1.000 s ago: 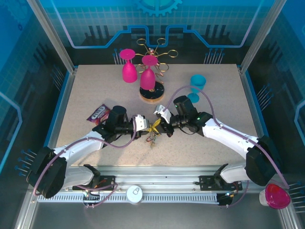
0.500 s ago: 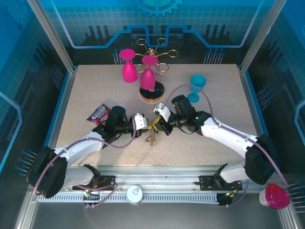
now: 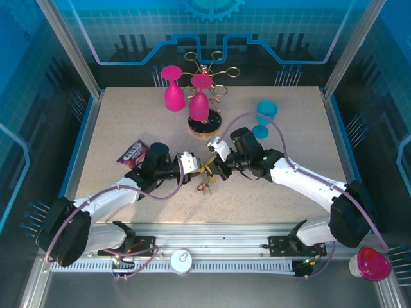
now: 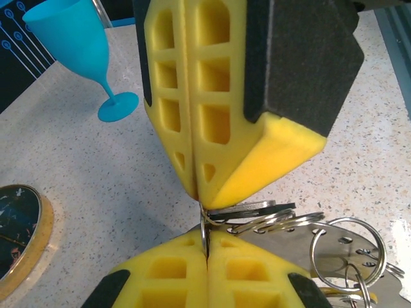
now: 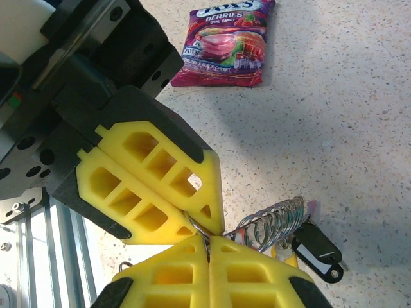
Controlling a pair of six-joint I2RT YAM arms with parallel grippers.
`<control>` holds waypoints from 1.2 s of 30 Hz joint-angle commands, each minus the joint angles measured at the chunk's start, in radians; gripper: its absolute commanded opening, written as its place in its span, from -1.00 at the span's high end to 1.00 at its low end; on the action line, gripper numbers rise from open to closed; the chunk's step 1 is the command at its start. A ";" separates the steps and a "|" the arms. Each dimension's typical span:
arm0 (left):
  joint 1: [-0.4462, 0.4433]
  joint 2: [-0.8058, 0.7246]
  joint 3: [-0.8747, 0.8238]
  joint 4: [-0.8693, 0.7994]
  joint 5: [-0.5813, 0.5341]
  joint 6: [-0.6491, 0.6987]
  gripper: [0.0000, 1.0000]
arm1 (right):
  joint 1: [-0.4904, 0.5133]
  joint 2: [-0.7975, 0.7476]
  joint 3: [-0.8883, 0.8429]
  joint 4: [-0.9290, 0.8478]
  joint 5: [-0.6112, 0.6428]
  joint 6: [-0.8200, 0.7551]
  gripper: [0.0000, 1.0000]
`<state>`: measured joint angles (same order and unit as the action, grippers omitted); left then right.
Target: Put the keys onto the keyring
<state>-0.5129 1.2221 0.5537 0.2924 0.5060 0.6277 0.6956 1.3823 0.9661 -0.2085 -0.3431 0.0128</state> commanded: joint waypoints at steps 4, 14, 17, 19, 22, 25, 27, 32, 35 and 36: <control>-0.042 -0.039 -0.041 0.037 0.012 0.092 1.00 | -0.005 0.030 0.025 0.050 0.087 0.060 1.00; -0.044 -0.055 -0.056 0.047 0.014 0.127 1.00 | 0.005 0.032 0.027 0.049 0.134 0.076 1.00; -0.044 -0.059 -0.058 0.051 0.014 0.127 1.00 | 0.011 0.036 0.031 0.039 0.165 0.073 1.00; -0.044 -0.062 -0.059 0.057 0.016 0.121 1.00 | 0.012 0.035 0.032 0.035 0.181 0.072 1.00; -0.043 -0.064 -0.061 0.062 0.021 0.111 1.00 | 0.014 0.036 0.037 0.031 0.200 0.075 1.00; -0.043 -0.067 -0.065 0.081 0.022 0.092 1.00 | 0.015 0.034 0.039 0.026 0.212 0.076 1.00; -0.044 -0.067 -0.066 0.088 0.024 0.081 1.00 | 0.019 0.031 0.039 0.026 0.219 0.080 1.00; -0.035 -0.065 -0.067 0.119 0.037 0.031 1.00 | 0.028 0.025 0.037 0.023 0.240 0.075 1.00; -0.024 -0.063 -0.067 0.144 0.054 -0.007 1.00 | 0.030 0.021 0.037 0.021 0.253 0.072 1.00; -0.020 -0.063 -0.066 0.150 0.064 -0.020 1.00 | 0.031 0.020 0.037 0.021 0.257 0.069 1.00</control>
<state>-0.5224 1.1858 0.4999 0.3756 0.4198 0.6510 0.7353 1.3926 0.9810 -0.1940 -0.2337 0.0788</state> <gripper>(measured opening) 0.051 0.056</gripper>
